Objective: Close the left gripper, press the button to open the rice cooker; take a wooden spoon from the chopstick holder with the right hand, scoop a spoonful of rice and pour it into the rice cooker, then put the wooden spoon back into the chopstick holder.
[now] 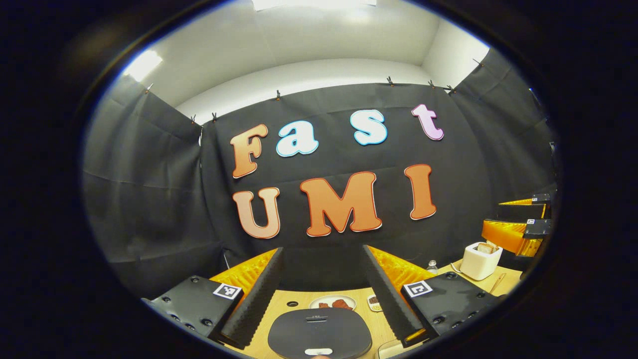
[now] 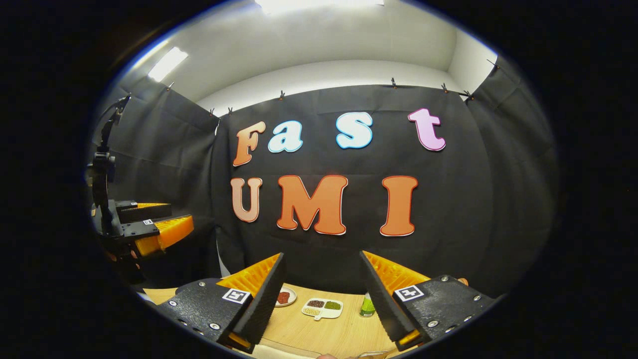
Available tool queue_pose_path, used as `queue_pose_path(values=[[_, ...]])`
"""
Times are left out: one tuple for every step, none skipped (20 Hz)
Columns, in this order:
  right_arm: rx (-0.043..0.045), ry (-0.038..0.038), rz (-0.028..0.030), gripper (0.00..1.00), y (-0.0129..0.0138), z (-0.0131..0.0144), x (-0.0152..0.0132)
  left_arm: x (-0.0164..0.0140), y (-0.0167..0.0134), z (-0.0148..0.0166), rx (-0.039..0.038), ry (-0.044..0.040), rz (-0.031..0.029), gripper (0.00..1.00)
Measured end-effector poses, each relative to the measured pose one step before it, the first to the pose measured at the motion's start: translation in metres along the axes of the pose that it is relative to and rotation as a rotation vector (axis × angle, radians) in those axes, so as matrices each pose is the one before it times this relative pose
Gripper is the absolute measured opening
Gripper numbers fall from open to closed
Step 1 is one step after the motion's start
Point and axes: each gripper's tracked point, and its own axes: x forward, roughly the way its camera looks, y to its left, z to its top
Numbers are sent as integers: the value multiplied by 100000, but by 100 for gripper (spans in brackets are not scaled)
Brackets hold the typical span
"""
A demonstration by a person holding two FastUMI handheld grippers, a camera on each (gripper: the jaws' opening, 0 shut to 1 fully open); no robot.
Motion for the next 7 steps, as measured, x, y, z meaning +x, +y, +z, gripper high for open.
queue_pose_path(values=[[141,-388,117,90,114,292,-52,-234,20,269,265,-753,265,97],[600,-505,106,85,128,244,35,-91,16,341,279,-1029,510,97],[780,-829,579,90,199,343,110,-130,-128,495,-204,-1741,-224,97],[334,-773,15,90,-50,180,74,-63,-134,292,-239,-1102,76,97],[10,-663,284,90,-57,137,137,24,-28,61,-56,-937,152,97],[-265,188,67,90,23,-80,96,-8,-9,-527,335,849,-27,97],[26,449,271,89,48,-216,15,-1,22,-361,-414,788,257,97]])
